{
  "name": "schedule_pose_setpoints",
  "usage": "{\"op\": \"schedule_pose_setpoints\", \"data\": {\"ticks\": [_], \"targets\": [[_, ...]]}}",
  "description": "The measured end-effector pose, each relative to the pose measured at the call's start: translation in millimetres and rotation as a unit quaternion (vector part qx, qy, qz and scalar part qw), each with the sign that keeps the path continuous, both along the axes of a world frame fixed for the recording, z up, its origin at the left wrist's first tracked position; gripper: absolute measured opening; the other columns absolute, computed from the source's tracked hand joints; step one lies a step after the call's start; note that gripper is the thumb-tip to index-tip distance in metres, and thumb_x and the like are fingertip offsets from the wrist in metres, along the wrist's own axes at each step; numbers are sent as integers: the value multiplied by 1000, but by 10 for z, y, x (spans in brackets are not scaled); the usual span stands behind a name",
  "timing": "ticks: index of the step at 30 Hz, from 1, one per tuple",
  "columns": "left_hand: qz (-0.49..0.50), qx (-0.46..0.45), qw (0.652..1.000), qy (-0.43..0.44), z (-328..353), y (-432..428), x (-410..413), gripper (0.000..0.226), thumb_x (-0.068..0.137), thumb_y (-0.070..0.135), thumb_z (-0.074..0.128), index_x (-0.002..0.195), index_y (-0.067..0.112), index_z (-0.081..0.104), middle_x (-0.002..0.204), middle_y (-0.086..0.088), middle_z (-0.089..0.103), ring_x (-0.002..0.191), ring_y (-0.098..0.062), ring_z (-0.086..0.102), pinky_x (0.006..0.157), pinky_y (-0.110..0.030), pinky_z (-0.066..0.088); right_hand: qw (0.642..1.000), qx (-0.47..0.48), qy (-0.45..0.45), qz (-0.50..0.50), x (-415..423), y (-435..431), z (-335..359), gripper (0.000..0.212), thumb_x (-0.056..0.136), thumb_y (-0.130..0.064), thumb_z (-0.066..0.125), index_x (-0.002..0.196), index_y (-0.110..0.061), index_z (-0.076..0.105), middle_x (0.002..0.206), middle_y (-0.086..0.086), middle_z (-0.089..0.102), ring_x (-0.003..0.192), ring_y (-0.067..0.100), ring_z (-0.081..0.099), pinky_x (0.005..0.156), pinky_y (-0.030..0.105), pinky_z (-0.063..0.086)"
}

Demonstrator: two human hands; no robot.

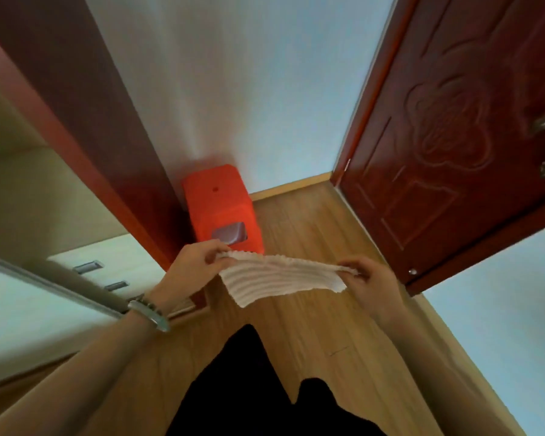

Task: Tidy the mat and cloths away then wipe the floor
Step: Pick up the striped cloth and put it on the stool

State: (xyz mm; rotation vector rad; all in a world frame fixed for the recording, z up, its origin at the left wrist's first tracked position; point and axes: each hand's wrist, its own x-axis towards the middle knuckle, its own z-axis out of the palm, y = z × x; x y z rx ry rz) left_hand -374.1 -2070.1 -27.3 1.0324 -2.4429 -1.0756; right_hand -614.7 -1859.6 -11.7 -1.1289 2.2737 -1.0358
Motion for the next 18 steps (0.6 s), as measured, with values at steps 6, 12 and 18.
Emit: {"op": "schedule_pose_setpoints", "data": {"ticks": [6, 12, 18], "targets": [[-123, -46, 990, 57, 515, 176, -597, 16, 81, 17, 74, 85, 31, 68, 67, 26, 65, 68, 14, 58, 66, -7, 41, 989, -45, 46, -132, -72, 783, 464, 19, 82, -11, 69, 86, -29, 67, 78, -18, 65, 72, -1, 61, 65, 11, 46], [-233, -54, 964, 114, 936, 651, -1060, 40, 79, 11, 75, 78, 49, 60, 75, 43, 61, 74, 12, 60, 72, -6, 42, 959, -96, 61, -259, 125, 1675, 875, 20, 81, -7, 69, 79, -27, 68, 78, -5, 70, 62, 1, 61, 62, 7, 43], [-368, -40, 914, 164, 1198, 1514, -1478, 41, 84, 13, 69, 74, 52, 65, 85, 34, 65, 81, 8, 62, 72, -4, 42, 907, -124, 85, -392, 570, 2699, 1063, 27, 80, -11, 72, 73, -36, 65, 75, -13, 68, 62, -2, 59, 62, 8, 42]]}}
